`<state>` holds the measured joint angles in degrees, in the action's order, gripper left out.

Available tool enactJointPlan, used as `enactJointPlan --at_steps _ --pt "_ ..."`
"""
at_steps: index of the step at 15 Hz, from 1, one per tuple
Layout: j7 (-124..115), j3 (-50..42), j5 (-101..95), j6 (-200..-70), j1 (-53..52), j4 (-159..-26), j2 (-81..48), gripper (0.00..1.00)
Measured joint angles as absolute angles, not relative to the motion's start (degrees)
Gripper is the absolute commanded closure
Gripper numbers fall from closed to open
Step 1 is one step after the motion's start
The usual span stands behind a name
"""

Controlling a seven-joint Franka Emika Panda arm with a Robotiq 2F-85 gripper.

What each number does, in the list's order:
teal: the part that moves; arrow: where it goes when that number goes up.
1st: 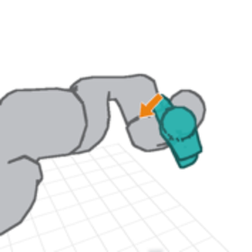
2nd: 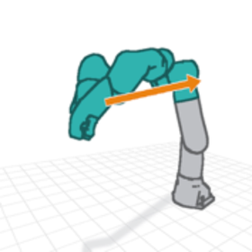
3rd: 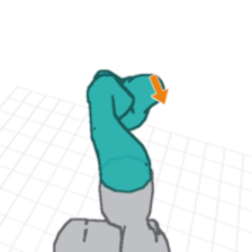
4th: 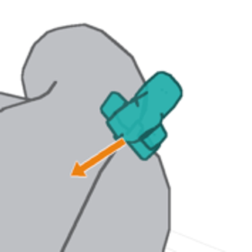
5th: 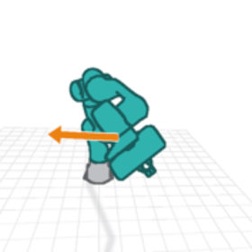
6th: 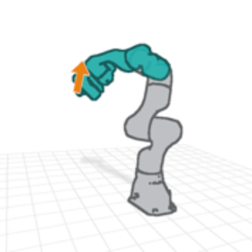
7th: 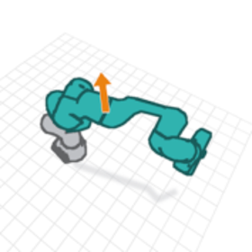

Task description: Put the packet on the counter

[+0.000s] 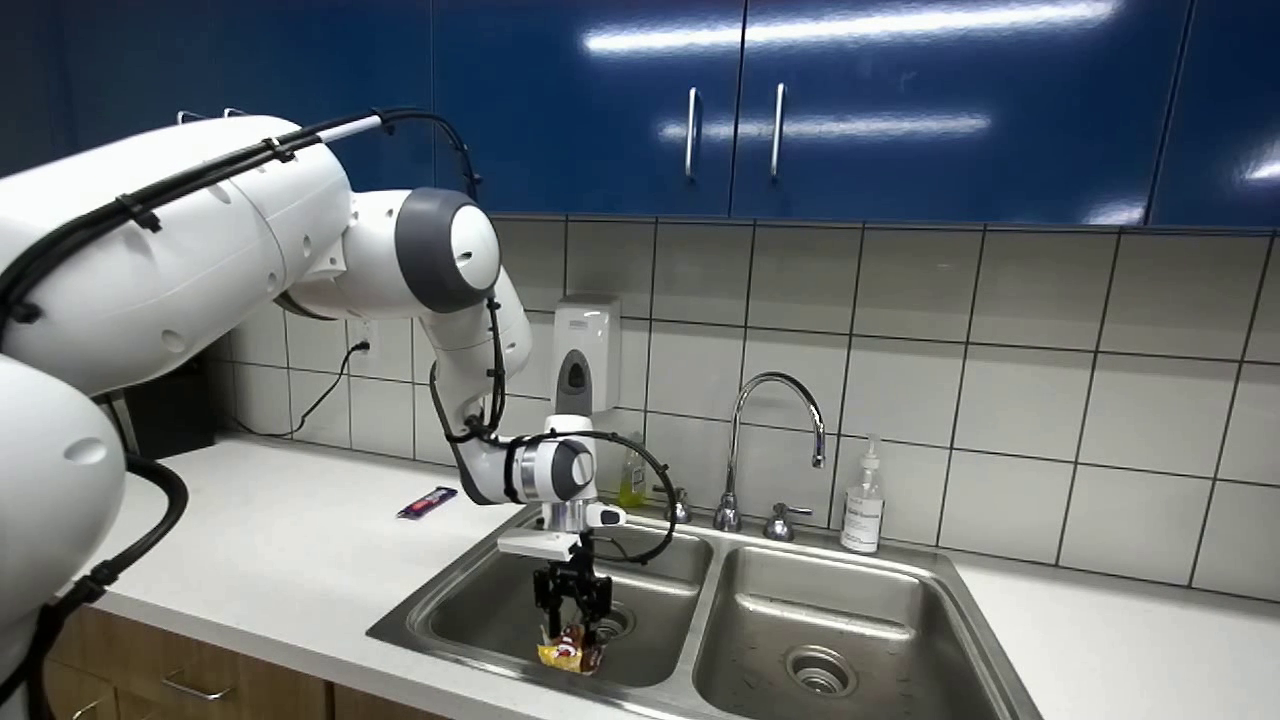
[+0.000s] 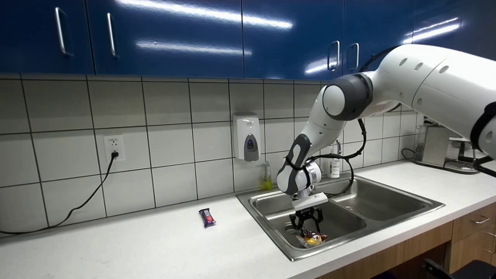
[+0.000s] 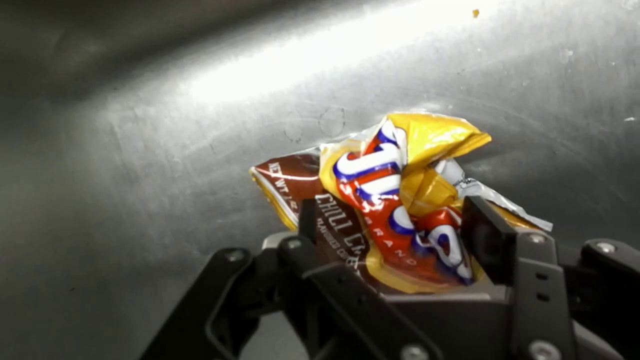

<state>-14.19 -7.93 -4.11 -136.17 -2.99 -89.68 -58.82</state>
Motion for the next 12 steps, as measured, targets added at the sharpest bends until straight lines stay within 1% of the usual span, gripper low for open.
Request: enactJointPlan --at_steps 3,5,6,8,10,12 --pt "-14.19 -7.93 -4.11 -136.17 -3.33 -89.66 -58.98 0.8" --pt "-14.19 -7.93 -4.11 -136.19 -3.63 -89.66 -59.2 0.94" --pt "-14.19 -7.93 -4.11 -136.19 -3.8 -89.66 -59.34 0.99" --pt "-14.2 -7.94 -4.11 -136.19 -4.14 -89.66 -59.5 1.0" --pt "-14.21 -8.08 -4.11 -136.19 -4.47 -89.63 -59.48 0.98" --pt "-14.22 -8.23 -4.12 -136.19 -4.73 -89.59 -59.43 1.0"
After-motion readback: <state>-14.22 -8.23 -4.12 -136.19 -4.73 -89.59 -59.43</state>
